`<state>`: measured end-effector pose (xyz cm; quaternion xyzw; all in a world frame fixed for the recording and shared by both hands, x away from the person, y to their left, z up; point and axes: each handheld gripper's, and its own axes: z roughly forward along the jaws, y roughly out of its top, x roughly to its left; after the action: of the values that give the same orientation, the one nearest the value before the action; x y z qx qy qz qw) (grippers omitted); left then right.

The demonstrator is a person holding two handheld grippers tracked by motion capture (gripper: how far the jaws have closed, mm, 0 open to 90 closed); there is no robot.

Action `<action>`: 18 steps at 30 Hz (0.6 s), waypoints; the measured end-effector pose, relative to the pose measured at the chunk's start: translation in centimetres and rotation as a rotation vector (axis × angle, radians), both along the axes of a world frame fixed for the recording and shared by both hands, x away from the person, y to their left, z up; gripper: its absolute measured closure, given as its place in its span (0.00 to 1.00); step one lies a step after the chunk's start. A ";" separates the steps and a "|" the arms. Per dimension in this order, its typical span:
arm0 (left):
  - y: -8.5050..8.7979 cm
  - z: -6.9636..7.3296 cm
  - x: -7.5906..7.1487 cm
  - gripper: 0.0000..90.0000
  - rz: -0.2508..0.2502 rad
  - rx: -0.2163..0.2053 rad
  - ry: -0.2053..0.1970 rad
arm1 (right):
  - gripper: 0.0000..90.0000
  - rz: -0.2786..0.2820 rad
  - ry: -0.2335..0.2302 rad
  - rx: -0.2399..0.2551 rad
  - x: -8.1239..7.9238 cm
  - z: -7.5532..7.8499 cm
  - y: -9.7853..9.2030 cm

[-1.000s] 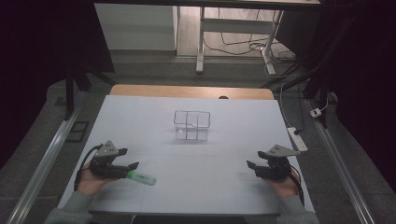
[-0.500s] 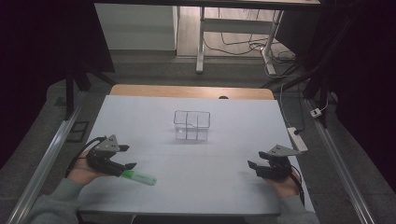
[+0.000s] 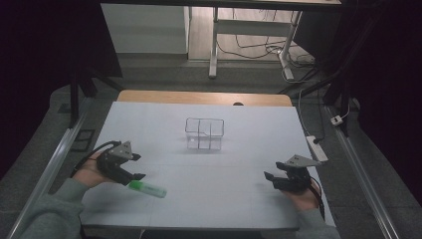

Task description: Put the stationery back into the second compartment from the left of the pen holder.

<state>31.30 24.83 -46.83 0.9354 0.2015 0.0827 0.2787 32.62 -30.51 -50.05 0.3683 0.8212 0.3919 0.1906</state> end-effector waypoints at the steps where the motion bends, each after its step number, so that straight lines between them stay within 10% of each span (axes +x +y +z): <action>1: -0.1 0.0 0.1 0.31 -0.014 0.012 0.009 | 0.41 0.000 -0.001 0.000 0.0 0.0 0.0; 18: -0.7 -1.5 0.7 0.31 -0.178 0.108 0.121 | 0.41 0.002 -0.002 0.005 0.0 0.0 0.0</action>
<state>32.01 24.13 -48.33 0.9665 0.1291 0.0118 0.2213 32.64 -30.55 -50.08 0.3676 0.8203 0.3946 0.1902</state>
